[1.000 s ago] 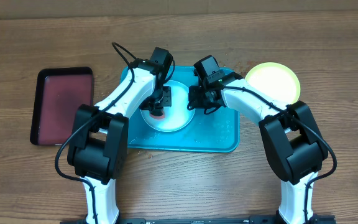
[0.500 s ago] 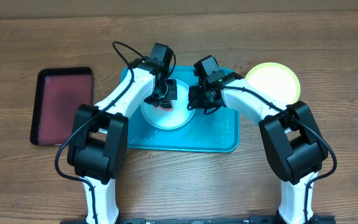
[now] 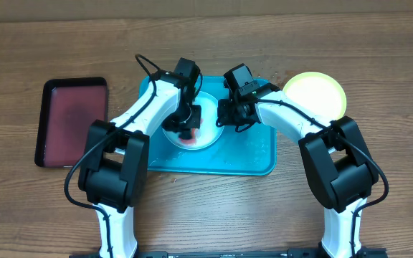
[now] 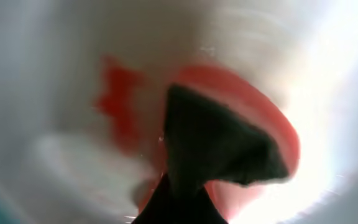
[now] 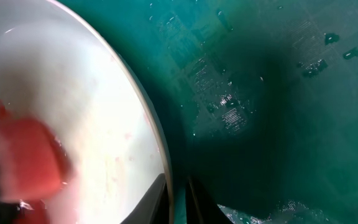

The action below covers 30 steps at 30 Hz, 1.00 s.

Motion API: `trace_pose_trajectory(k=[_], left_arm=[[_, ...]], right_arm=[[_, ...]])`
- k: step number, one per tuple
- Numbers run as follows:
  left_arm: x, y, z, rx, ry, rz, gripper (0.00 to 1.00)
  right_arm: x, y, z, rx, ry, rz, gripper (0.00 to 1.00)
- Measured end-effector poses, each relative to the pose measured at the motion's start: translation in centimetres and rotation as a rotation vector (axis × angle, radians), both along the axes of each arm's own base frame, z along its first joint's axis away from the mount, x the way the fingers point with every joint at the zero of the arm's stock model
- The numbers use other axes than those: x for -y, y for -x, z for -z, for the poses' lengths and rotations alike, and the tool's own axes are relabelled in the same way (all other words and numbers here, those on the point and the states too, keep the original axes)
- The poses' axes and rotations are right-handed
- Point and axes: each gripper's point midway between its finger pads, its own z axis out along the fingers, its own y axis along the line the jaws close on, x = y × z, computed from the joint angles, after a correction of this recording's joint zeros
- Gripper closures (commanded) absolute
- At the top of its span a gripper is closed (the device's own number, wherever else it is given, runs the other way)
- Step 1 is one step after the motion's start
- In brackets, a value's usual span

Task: Clean dirty plates on tray and stack at the side
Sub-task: 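Scrub the white plate with the sponge while the right gripper holds it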

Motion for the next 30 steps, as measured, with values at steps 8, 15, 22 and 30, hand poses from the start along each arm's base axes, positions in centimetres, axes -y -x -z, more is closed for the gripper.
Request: trace_pose_trajectory(k=[8,15,22,30], left_arm=[[-3.3,-4.8,-1.0,0.237,-0.223,-0.026,0.96],[-2.1,-6.6,-1.3,0.309,-0.157,-0.077,0.96],[2.1,-5.5,-0.8,0.224,0.099,-0.084,0.96],[4.1,-1.9,-0.4,0.057,0.210,-0.088,0.96]], right_arm=[[0.0,0.0,0.0,-0.001,0.000,0.000,0.89],[0.0,0.0,0.0,0.000,-0.003,0.000,0.89],[-0.1,-0.1,0.0,0.003,-0.003,-0.001,0.89],[0.0,0.0,0.0,0.000,0.001,0.000,0.89]])
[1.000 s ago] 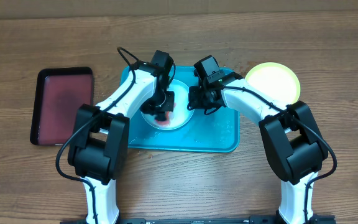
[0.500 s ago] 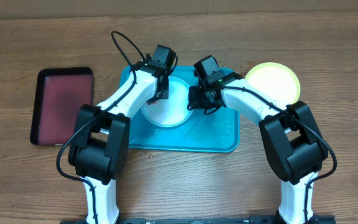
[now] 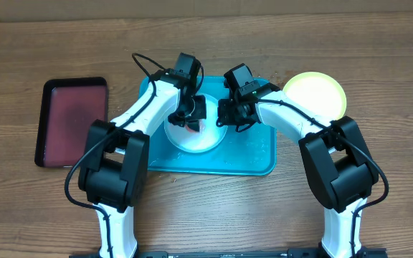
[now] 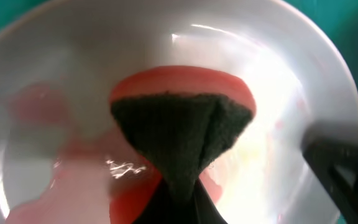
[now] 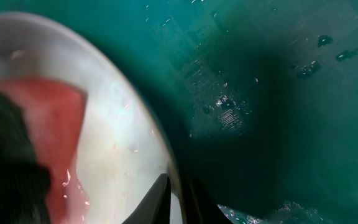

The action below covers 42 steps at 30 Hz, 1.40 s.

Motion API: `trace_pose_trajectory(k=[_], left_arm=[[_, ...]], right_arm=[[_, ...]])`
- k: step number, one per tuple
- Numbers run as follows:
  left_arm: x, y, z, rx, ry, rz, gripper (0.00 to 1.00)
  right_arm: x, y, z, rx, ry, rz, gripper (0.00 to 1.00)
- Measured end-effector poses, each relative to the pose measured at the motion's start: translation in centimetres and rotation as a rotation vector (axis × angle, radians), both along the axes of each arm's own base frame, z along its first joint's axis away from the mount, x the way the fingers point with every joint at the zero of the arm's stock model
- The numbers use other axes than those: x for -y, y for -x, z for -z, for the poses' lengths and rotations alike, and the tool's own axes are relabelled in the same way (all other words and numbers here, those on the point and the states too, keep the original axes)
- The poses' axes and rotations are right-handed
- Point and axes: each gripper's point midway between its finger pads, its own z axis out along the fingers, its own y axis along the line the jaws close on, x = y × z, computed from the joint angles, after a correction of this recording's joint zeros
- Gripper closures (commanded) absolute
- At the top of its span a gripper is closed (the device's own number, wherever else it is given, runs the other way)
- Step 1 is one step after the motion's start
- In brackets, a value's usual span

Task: Clean dirty plates on tray and stack at the side
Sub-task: 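Scrub the white plate with the sponge while the right gripper holds it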

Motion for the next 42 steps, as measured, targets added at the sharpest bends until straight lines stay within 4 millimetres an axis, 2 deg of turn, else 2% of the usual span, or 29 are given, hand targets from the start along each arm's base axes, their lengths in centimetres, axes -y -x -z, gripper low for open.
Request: trace_pose_trajectory(k=[4,6,12,14,15,19,22,27,31,36,39,42], left_arm=[[1.0,1.6,0.0,-0.042,0.013,0.066,0.96],[0.6,2.1,0.2,-0.055,-0.015,0.106,0.96],[-3.5,1.7,0.5,-0.017,-0.258,0.142,0.96],[-5.1,1.2,0.3,0.012,-0.358,0.135,0.96],[-5.8,0.9,0.2,0.025,-0.399,0.130,0.96],[-7.0,0.0,-0.4,0.064,-0.471,0.102,0.96],[-5.6,-0.5,-0.3,0.077,-0.388,0.079,0.96],[-0.1,-0.7,-0.3,0.065,-0.073,0.099,0.96],[3.4,0.3,-0.9,0.024,0.097,0.123,0.96],[3.9,1.3,-1.0,-0.018,0.117,0.123,0.96],[3.2,2.4,-0.7,-0.054,0.067,0.122,0.96],[1.4,3.4,-0.2,-0.087,-0.043,0.115,0.96]], right_arm=[[0.0,0.0,0.0,-0.001,0.000,0.001,0.89],[0.0,0.0,0.0,-0.003,-0.001,0.000,0.89],[-0.2,0.2,0.0,-0.008,-0.011,-0.007,0.89],[-0.2,0.2,0.0,-0.008,-0.012,-0.009,0.96],[-0.3,0.3,-0.1,-0.008,-0.015,-0.015,0.96],[-0.5,0.4,-0.1,-0.011,-0.019,-0.019,0.96],[-0.5,0.3,-0.1,-0.010,-0.019,-0.018,0.96],[-0.4,0.4,-0.1,-0.012,-0.018,-0.017,0.96],[-0.4,0.4,0.0,-0.014,-0.017,-0.015,0.96],[-0.2,0.4,0.0,-0.020,-0.015,-0.010,0.96],[-0.1,0.4,0.0,-0.020,-0.012,-0.010,0.96],[-0.1,0.4,0.0,-0.020,-0.012,-0.009,0.96]])
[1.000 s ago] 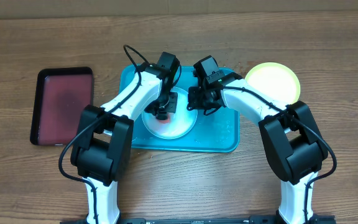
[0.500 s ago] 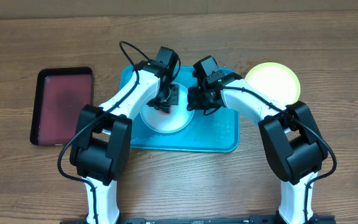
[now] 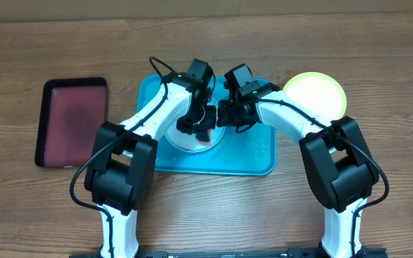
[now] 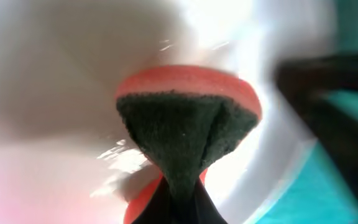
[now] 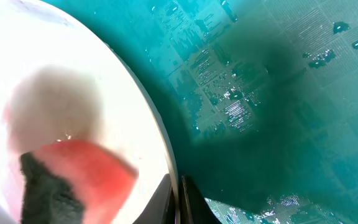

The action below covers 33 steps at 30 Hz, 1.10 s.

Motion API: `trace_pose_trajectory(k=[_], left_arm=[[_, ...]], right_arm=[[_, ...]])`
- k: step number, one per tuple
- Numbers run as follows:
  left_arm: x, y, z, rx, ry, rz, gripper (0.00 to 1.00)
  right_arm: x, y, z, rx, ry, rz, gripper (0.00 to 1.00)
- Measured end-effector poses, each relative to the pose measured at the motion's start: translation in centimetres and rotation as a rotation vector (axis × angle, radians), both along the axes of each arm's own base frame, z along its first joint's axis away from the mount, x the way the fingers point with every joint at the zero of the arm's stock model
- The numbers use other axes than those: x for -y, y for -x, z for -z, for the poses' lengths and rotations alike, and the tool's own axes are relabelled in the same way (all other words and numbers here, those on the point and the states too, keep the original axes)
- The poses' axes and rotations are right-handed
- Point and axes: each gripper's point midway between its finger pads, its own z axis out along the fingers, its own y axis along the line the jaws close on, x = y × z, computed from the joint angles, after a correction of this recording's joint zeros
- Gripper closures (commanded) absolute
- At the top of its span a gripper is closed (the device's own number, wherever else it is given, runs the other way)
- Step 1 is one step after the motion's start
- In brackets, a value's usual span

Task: Clean dirty plates on tray and stack at the side
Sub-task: 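Scrub the white plate with the sponge while the right gripper holds it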

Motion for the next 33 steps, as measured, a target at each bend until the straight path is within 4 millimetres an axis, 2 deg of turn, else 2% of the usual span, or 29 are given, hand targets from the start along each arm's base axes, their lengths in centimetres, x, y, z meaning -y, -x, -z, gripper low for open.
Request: trace_pose_trajectory(k=[5,10,13,15,17,21,24,27,29,33], left_arm=[[-3.3,-0.4,0.3,0.041,-0.191,-0.005,0.96],[-5.6,-3.2,-0.2,0.181,-0.339,-0.024,0.95],[-5.5,-5.2,-0.7,0.272,-0.351,-0.045,0.96],[-4.9,-6.3,-0.9,0.315,-0.319,-0.055,0.96],[-3.8,-6.5,-0.8,0.317,-0.258,-0.052,0.96],[-1.5,-5.3,-0.5,0.248,-0.127,-0.029,0.92],[-0.8,-3.6,-0.2,0.166,-0.076,-0.013,0.95],[-1.5,-1.2,0.1,0.066,-0.101,0.014,0.96],[-2.4,-0.3,0.2,0.036,-0.146,0.029,0.96],[-5.1,-1.0,0.1,0.076,-0.296,0.040,0.96]], right_arm=[[0.0,0.0,0.0,0.000,0.000,0.000,0.96],[0.0,0.0,0.0,0.001,0.000,0.000,0.96],[0.0,0.0,0.0,0.001,0.000,0.000,0.96],[0.0,0.0,0.0,0.000,0.000,0.000,0.96],[0.0,0.0,0.0,0.000,0.001,0.000,0.96],[0.0,0.0,0.0,0.000,0.001,0.000,0.96],[0.0,0.0,0.0,-0.001,0.001,0.000,0.96],[0.0,0.0,0.0,0.000,0.001,0.000,0.96],[0.0,0.0,0.0,0.000,0.001,0.000,0.96],[0.0,0.0,0.0,0.000,0.001,0.000,0.96]])
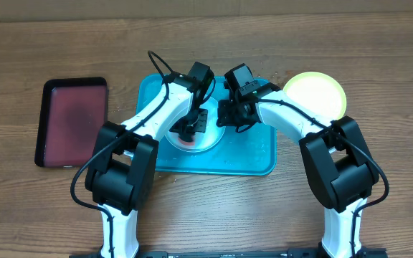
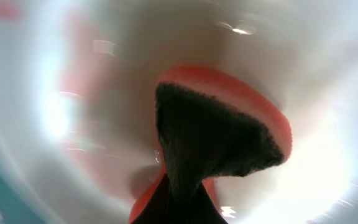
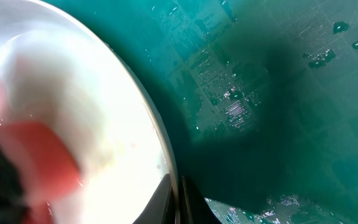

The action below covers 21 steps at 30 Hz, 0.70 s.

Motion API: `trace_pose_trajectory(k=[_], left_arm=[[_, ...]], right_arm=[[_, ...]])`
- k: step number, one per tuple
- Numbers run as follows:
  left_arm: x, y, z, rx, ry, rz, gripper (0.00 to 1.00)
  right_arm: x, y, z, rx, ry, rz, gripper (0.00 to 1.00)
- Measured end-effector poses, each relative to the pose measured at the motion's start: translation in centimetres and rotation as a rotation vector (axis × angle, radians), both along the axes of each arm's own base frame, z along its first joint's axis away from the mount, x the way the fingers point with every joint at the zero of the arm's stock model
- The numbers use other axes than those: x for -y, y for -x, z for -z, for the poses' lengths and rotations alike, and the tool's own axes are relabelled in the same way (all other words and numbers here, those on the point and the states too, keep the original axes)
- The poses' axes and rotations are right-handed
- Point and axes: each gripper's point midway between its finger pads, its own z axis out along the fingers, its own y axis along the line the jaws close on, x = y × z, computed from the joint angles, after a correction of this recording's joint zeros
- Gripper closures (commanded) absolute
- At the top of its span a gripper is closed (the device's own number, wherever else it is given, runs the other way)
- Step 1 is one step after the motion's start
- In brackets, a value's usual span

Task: Clean dirty plates on tray and stack at the side
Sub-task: 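Scrub the white plate with the sponge while the right gripper holds it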

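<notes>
A white plate (image 1: 208, 138) with red smears lies on the teal tray (image 1: 253, 154). My left gripper (image 2: 178, 205) is shut on a red sponge with a dark scouring side (image 2: 219, 134), pressed onto the plate's inside (image 2: 73, 93). In the overhead view that gripper (image 1: 191, 129) sits over the plate's middle. My right gripper (image 3: 174, 196) is shut on the plate's right rim (image 3: 160, 134), one finger inside and one outside. In the overhead view the right gripper (image 1: 223, 117) is at the plate's right edge. The sponge (image 3: 36, 155) shows blurred in the right wrist view.
A pale yellow-green plate (image 1: 315, 93) sits on the wooden table right of the tray. A dark tray with a reddish inside (image 1: 72, 120) lies at the left. The teal tray's floor (image 3: 278, 93) is wet with droplets.
My left gripper with the sponge has moved from the plate's right part, near the right gripper, back toward the plate's middle and left. My right gripper still pinches the rim in the same spot.
At first the sponge was on the plate's near middle among red smears, the right gripper pinching the rim. Then it was at the plate's far side, later at its right edge by the right gripper, and now near the middle. The right gripper's hold is unchanged in every frame.
</notes>
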Motion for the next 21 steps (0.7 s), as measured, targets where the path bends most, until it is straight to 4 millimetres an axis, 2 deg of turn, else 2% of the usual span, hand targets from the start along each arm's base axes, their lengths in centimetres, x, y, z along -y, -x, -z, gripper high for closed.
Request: trace_pose_trajectory(k=[2,4,5,7,10,13,16,21], left_arm=[[-1.2,-1.3,-0.2,0.059,-0.070,-0.001,0.96],[-1.8,-3.6,-0.5,0.160,-0.106,-0.015,0.96],[-1.8,-4.0,-0.6,0.177,-0.107,-0.016,0.96],[-1.3,-5.7,-1.0,0.253,-0.084,-0.024,0.96],[0.4,-7.2,-1.2,0.306,0.005,-0.025,0.96],[2.5,-6.9,-1.0,0.280,0.118,-0.026,0.95],[4.4,-5.6,-0.7,0.209,0.231,-0.021,0.95],[5.2,-2.2,-0.1,0.055,0.277,-0.003,0.96]], right_arm=[[0.0,0.0,0.0,0.001,0.000,0.000,0.96],[0.0,0.0,0.0,0.000,0.000,0.000,0.96],[0.0,0.0,0.0,0.001,-0.001,0.000,0.96],[0.0,0.0,0.0,0.001,-0.001,0.000,0.96],[0.0,0.0,0.0,0.000,-0.001,0.000,0.96],[0.0,0.0,0.0,0.001,0.000,0.000,0.96],[0.0,0.0,0.0,0.001,-0.001,0.000,0.96],[0.0,0.0,0.0,0.000,0.000,0.000,0.96]])
